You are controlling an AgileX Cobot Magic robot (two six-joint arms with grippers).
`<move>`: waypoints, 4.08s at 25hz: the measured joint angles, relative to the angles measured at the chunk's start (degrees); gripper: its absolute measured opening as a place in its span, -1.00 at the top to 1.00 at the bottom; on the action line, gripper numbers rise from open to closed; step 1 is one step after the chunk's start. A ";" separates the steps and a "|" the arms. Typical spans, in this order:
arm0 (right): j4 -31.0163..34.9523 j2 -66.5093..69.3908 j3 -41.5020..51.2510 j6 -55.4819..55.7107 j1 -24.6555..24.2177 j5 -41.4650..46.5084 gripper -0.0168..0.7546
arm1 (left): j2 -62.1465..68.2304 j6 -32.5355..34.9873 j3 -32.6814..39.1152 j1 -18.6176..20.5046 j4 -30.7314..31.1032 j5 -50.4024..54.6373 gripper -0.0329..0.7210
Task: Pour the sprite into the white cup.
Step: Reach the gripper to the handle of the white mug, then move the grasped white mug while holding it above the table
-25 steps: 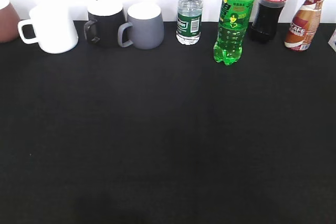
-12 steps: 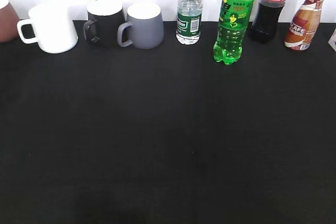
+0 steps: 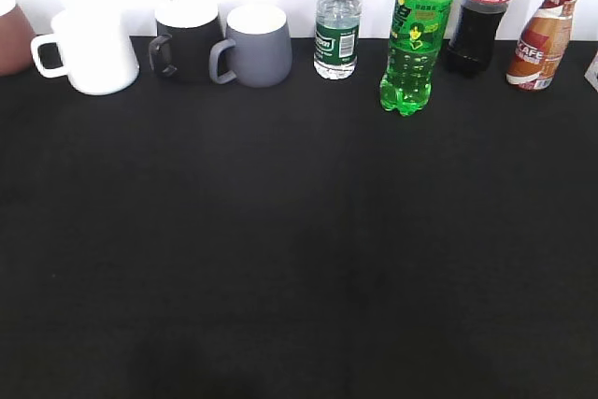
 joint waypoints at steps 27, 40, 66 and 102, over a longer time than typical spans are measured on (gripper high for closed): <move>0.44 0.00 0.00 0.00 0.00 0.00 -0.38 | 39.08 2.79 -32.34 1.52 4.64 -3.25 -0.19; 6.38 3.80 -1.72 -0.23 0.00 -6.17 -0.38 | 40.36 5.75 -36.26 1.63 1.57 -3.08 -0.18; 9.26 4.08 -1.72 -0.50 0.00 -6.43 -0.24 | 49.86 5.69 -50.10 2.15 3.16 -2.05 -0.07; 103.73 65.38 3.00 -113.60 2.34 -25.04 0.29 | -3.36 -3.93 -11.80 2.45 15.13 12.74 0.82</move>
